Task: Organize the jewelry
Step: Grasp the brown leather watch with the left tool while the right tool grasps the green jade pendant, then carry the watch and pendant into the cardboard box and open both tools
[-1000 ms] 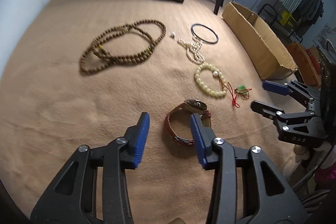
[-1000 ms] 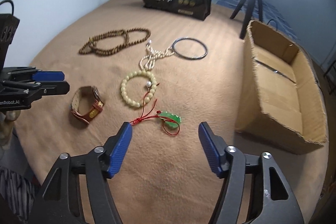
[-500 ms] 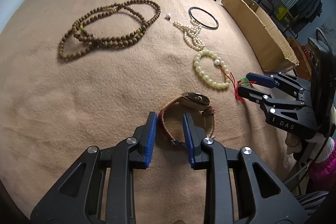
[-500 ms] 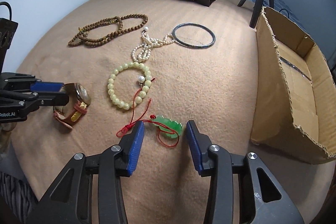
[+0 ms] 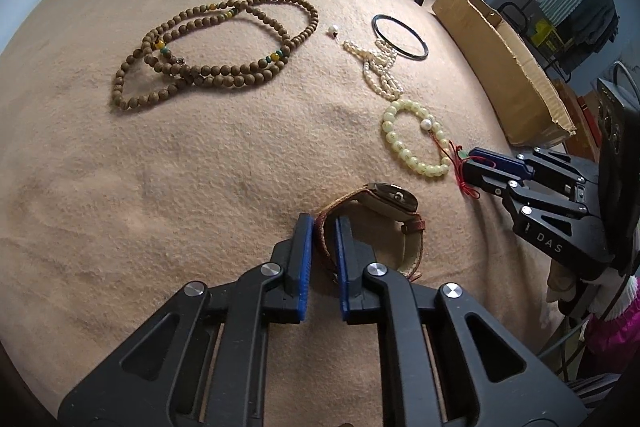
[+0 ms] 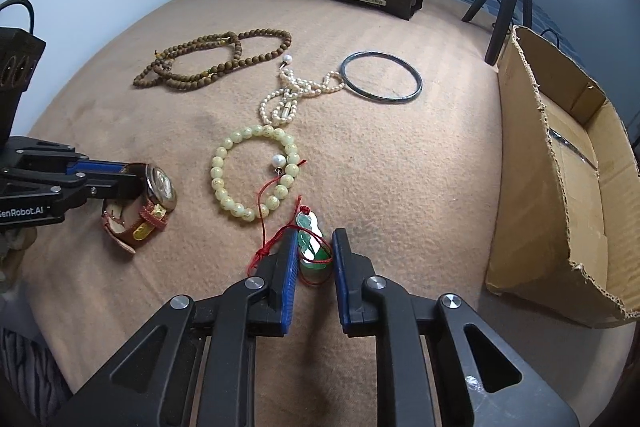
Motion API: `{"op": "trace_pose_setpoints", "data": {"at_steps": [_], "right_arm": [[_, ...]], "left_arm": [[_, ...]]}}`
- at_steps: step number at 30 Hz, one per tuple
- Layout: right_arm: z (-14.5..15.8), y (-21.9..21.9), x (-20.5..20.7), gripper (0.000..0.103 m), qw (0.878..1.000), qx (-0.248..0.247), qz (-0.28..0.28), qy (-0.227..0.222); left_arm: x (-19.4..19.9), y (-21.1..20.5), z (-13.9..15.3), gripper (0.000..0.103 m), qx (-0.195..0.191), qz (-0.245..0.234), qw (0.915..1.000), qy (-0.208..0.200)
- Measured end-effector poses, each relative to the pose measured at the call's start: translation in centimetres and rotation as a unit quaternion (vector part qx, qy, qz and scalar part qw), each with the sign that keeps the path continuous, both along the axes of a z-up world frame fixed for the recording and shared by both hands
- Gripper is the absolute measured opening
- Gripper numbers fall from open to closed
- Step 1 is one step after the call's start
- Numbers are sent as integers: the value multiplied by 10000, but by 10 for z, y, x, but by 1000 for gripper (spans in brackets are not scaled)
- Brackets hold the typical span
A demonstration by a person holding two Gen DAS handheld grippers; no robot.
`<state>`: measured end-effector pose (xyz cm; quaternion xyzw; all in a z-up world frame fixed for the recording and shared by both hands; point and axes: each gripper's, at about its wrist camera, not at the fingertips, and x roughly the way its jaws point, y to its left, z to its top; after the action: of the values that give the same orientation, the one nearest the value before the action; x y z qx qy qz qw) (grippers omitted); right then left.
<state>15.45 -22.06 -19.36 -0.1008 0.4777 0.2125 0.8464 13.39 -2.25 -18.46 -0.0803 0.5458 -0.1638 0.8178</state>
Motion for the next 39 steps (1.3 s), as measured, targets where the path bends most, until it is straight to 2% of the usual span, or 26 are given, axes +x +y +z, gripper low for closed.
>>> {"op": "trace_pose_setpoints", "data": {"at_steps": [10, 16, 18, 31, 39], "right_arm": [[11, -3, -13, 15, 9998, 80, -60, -194], [21, -5, -21, 15, 9993, 81, -90, -351], [25, -6, -24, 15, 9991, 93, -90, -403], [78, -29, -41, 15, 9942, 375, -332, -957], [109, -59, -43, 15, 9881, 449, -602, -1340]], "left_arm": [[-8, 1, 10, 7, 89, 54, 9997, -206], [-6, -3, 2, 5, 264, 44, 9995, -175], [-6, -2, 2, 5, 197, 80, 9996, -168], [-5, -12, 51, 5, 4, 19, 9966, -820], [9, -45, 74, 5, -159, -165, 9942, -1050]]}}
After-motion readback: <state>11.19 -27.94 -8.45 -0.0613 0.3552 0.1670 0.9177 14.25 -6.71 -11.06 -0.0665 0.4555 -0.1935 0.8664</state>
